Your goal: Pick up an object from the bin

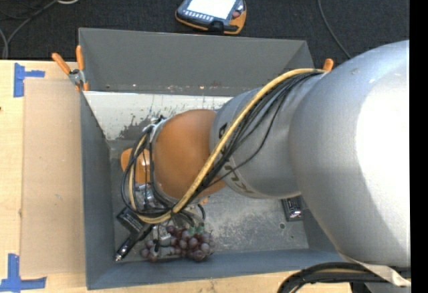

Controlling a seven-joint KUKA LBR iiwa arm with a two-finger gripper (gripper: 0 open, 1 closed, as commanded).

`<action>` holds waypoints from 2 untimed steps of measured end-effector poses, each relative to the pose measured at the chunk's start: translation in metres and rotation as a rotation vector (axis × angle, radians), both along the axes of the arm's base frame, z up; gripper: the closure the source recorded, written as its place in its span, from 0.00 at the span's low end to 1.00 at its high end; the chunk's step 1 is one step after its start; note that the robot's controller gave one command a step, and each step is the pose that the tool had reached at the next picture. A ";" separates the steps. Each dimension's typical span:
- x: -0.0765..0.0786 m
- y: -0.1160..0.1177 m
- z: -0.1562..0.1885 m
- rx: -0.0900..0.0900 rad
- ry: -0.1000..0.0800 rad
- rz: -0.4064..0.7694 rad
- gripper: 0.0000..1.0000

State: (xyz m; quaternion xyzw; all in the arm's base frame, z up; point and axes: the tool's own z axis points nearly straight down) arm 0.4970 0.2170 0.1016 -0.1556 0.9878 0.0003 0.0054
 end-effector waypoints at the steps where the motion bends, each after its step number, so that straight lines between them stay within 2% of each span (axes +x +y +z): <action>1: 0.000 0.000 0.000 0.000 0.000 0.001 0.00; 2: 0.053 -0.008 -0.008 -0.001 -0.002 0.121 0.00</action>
Offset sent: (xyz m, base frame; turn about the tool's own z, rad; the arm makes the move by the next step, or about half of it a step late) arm 0.0536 -0.0086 -0.0079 -0.1239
